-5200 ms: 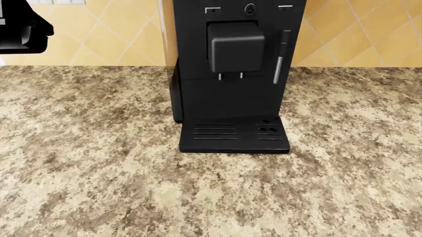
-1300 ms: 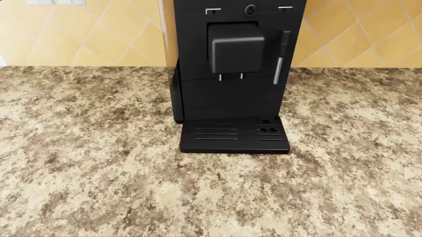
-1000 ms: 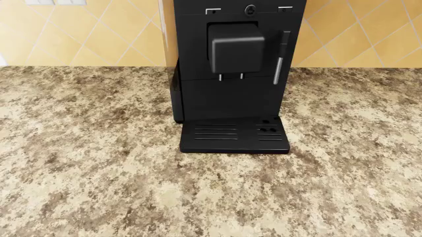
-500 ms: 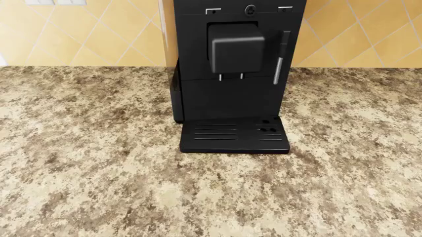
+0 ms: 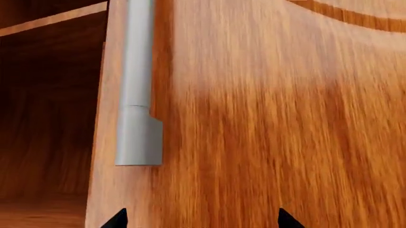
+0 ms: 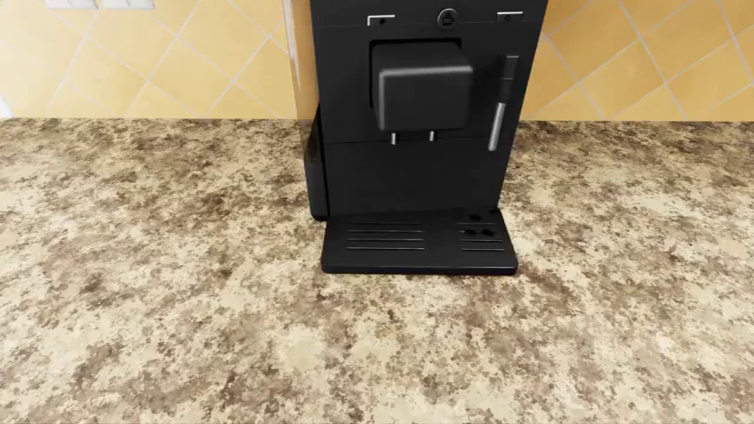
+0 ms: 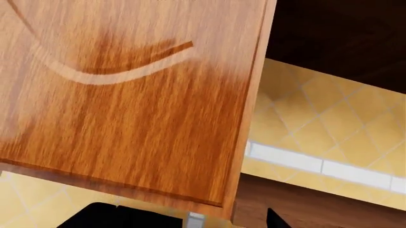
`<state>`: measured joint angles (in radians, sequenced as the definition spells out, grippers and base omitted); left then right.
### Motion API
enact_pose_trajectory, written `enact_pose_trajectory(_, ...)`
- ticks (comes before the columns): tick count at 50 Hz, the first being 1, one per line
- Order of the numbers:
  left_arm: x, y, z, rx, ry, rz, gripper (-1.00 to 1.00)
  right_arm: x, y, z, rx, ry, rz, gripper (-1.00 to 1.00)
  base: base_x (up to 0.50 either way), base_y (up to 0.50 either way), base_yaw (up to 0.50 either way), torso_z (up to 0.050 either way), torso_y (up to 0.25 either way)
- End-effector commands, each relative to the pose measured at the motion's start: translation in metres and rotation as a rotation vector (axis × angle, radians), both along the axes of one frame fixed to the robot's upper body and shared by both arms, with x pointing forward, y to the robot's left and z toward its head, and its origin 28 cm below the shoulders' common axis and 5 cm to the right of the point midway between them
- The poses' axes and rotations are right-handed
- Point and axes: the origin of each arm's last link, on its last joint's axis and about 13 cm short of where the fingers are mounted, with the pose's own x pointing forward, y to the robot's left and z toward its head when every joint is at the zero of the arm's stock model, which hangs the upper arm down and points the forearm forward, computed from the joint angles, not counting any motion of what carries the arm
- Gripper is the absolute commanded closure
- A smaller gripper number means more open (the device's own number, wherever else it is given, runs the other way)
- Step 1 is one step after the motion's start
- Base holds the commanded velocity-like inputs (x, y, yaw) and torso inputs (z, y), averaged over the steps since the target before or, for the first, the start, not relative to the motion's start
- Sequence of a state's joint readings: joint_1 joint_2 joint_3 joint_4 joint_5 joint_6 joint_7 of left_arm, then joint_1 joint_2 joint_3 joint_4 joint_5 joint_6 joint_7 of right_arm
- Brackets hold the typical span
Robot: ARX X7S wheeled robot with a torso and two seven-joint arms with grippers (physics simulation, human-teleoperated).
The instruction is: Pick and place the shaker into the drawer. Then close the cabinet.
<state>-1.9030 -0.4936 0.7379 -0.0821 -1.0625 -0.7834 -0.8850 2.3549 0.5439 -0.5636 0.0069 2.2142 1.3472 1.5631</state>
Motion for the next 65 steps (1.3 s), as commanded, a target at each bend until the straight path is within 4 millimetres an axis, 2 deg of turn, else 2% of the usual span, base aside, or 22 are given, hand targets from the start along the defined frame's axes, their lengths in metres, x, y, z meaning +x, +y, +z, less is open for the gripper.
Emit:
enact_pose_trajectory(1, 0.038, 0.006, -0.009, 0.017, 0.171, 0.102, -1.00, -0.002, -0.002, -0.001, 0.001, -0.002, 0.001, -1.00, 0.00, 0.00, 0.00, 0.000, 0.000)
enact_pose_trajectory(5, 0.052, 0.004, -0.006, 0.069, 0.199, 0.133, -1.00, -0.003, -0.003, -0.002, 0.003, -0.003, -0.002, -1.00, 0.00, 0.00, 0.00, 0.000, 0.000)
enact_pose_trajectory(11, 0.078, 0.001, -0.001, 0.278, 0.245, 0.371, -1.00, -0.003, -0.007, -0.002, 0.002, -0.011, -0.010, -1.00, 0.00, 0.00, 0.00, 0.000, 0.000)
enact_pose_trajectory(19, 0.078, -0.005, 0.003, 0.347, 0.234, 0.371, -1.00, -0.005, -0.010, -0.002, 0.011, -0.017, -0.013, -1.00, 0.00, 0.00, 0.00, 0.006, 0.000)
enact_pose_trajectory(22, 0.059, -0.004, 0.011, 0.248, 0.162, 0.348, -1.00, -0.005, -0.008, -0.003, 0.009, -0.016, -0.004, -1.00, 0.00, 0.00, 0.00, 0.008, 0.000)
enact_pose_trajectory(27, 0.003, 0.008, 0.015, 0.028, -0.024, 0.296, -1.00, -0.012, -0.004, -0.005, 0.021, -0.014, 0.062, -1.00, 0.00, 0.00, 0.00, 0.004, 0.000)
enact_pose_trajectory(34, -0.073, 0.010, 0.001, 0.030, -0.294, 0.197, -1.00, -0.023, 0.001, -0.010, 0.001, -0.083, 0.127, -1.00, 0.00, 0.00, 0.00, 0.000, 0.000)
enact_pose_trajectory(37, -0.094, 0.010, -0.008, 0.028, -0.344, 0.157, -1.00, -0.028, 0.002, -0.012, -0.004, -0.113, 0.146, -1.00, 0.00, 0.00, 0.00, 0.000, 0.000)
enact_pose_trajectory(47, -0.121, 0.009, -0.043, 0.036, -0.371, -0.016, -1.00, -0.027, 0.005, -0.027, -0.027, -0.090, 0.169, -1.00, -0.44, -0.01, 0.00, 0.000, 0.000)
enact_pose_trajectory(52, -0.124, 0.012, -0.060, 0.051, -0.365, -0.024, -1.00, -0.023, 0.005, -0.036, -0.027, -0.073, 0.186, -1.00, -0.49, 0.13, 0.00, 0.000, 0.000)
enact_pose_trajectory(65, -0.124, 0.018, -0.068, 0.053, -0.351, -0.002, -1.00, -0.023, 0.009, -0.042, -0.080, -0.108, 0.149, -1.00, -0.04, 0.49, 0.00, 0.000, 0.000)
